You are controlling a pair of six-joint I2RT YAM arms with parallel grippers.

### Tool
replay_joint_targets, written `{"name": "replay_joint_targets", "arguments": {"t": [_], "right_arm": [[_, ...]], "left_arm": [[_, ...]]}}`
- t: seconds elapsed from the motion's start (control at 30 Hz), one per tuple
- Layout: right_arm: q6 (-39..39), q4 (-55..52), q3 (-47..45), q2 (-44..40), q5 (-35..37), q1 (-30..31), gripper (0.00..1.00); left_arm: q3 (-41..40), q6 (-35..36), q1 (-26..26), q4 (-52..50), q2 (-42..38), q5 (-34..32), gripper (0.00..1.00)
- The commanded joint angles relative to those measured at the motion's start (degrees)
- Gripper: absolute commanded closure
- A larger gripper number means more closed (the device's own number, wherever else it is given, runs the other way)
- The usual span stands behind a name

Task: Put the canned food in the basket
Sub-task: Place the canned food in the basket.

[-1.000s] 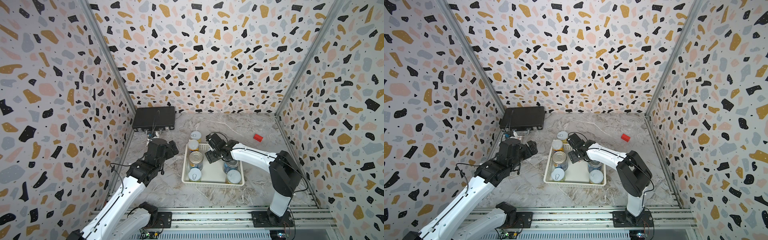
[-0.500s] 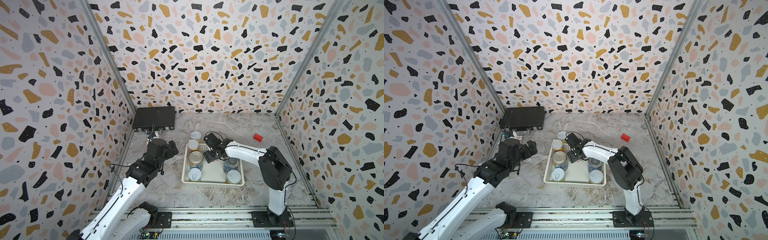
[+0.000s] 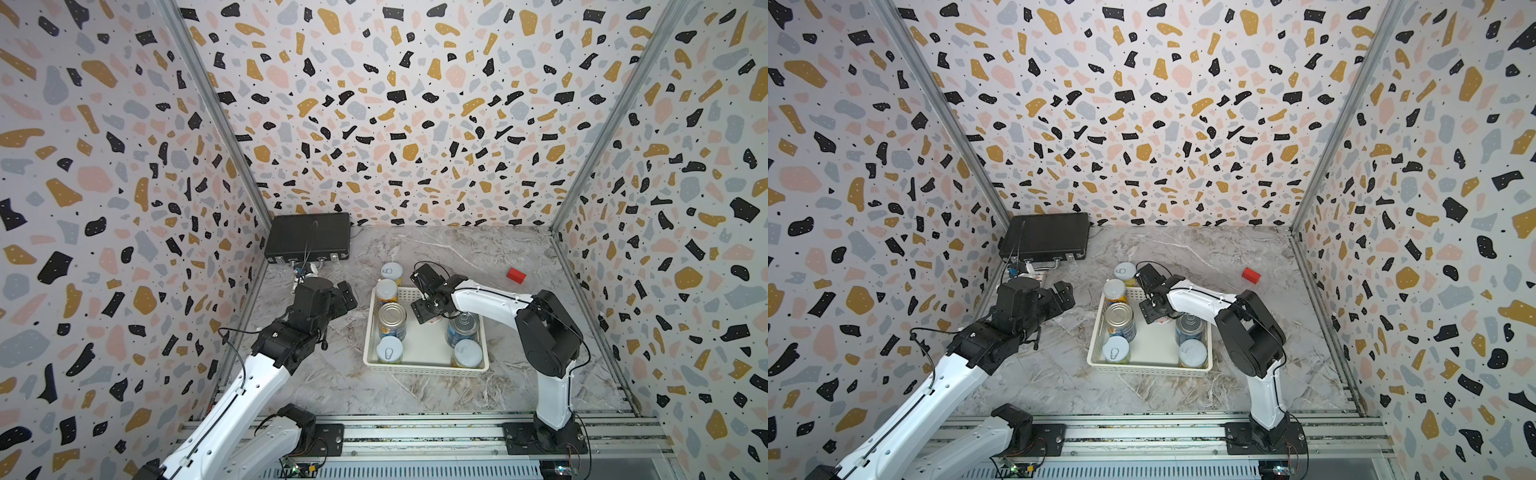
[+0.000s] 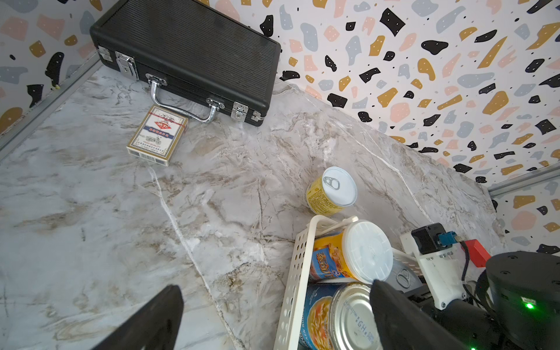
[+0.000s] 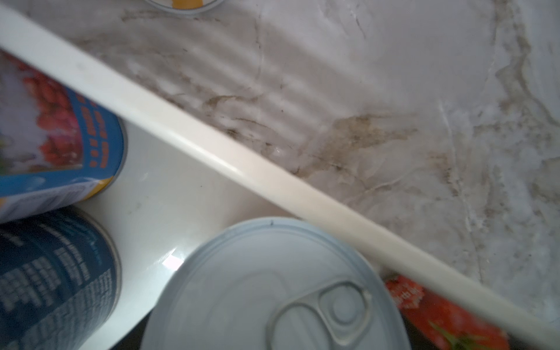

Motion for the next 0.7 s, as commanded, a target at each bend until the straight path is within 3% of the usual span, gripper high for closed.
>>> {"name": "replay_joint_targets", "arguments": {"t": [0.0, 0.23, 0.37, 0.53, 0.67], "right_arm": [[-0.47, -2.48, 2.72, -1.35, 0.05, -0.02, 0.26], [-0.14, -4.15, 2.94, -1.26, 0.1, -0.07, 0.21], [-0.05, -4.6, 2.66, -1.18, -0.7, 0.01, 0.13], [-0.01, -4.69, 2.72, -1.12, -2.09, 0.05, 0.15], [0.04, -5.87, 3.39, -0.75, -1.44, 0.04, 0.24]], "left_arm": [[-0.62, 0.5, 0.23, 1.04, -0.56, 0.43, 0.0], [-0.55, 0.52, 0.3, 0.98, -0.54, 0.52, 0.0], [-0.55, 0.53, 0.25, 0.89, -0.69, 0.48, 0.0], [-0.5, 0.53, 0.29, 0.85, -0.76, 0.49, 0.0], [-0.52, 0.52, 0.3, 0.86, -0.8, 0.5, 0.0]]}}
